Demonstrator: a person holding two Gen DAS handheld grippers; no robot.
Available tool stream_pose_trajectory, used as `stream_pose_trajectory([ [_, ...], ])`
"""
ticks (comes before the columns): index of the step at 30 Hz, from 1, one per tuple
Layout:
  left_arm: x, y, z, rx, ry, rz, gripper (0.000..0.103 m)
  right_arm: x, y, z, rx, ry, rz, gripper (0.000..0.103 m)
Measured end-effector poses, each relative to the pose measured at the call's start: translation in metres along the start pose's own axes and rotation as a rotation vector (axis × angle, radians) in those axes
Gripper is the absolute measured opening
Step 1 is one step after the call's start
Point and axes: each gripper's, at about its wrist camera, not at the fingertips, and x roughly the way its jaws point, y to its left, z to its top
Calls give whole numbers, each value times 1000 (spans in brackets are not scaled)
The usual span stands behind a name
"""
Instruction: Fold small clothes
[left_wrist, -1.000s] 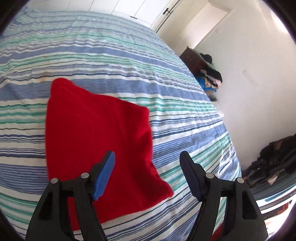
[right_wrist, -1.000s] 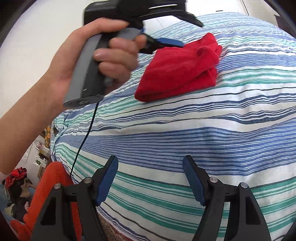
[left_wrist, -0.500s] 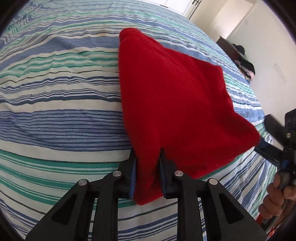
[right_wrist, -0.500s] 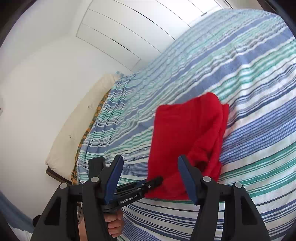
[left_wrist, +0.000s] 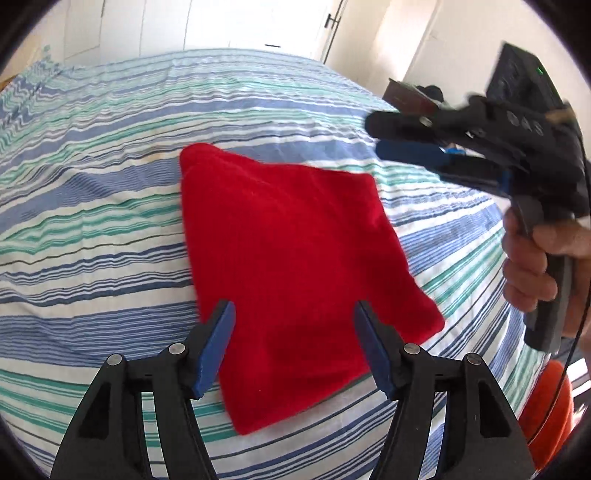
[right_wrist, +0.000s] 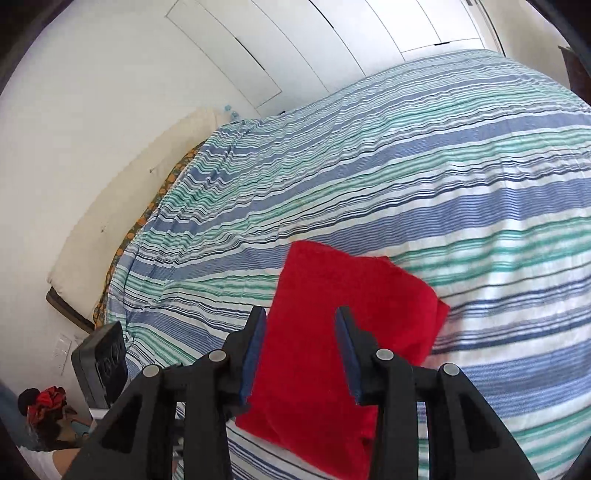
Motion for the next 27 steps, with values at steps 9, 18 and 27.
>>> stream_pose_trajectory([
  [9, -16, -23, -32, 137, 18, 112, 81, 53, -32, -22, -15, 107, -214, 43],
  [18, -11, 9, -64, -79, 153, 198, 81, 27, -5, -140, -104, 239, -219, 56],
  [27, -58, 6, -90, -55, 125, 376, 87, -77, 37, -201, -70, -80, -238, 90],
])
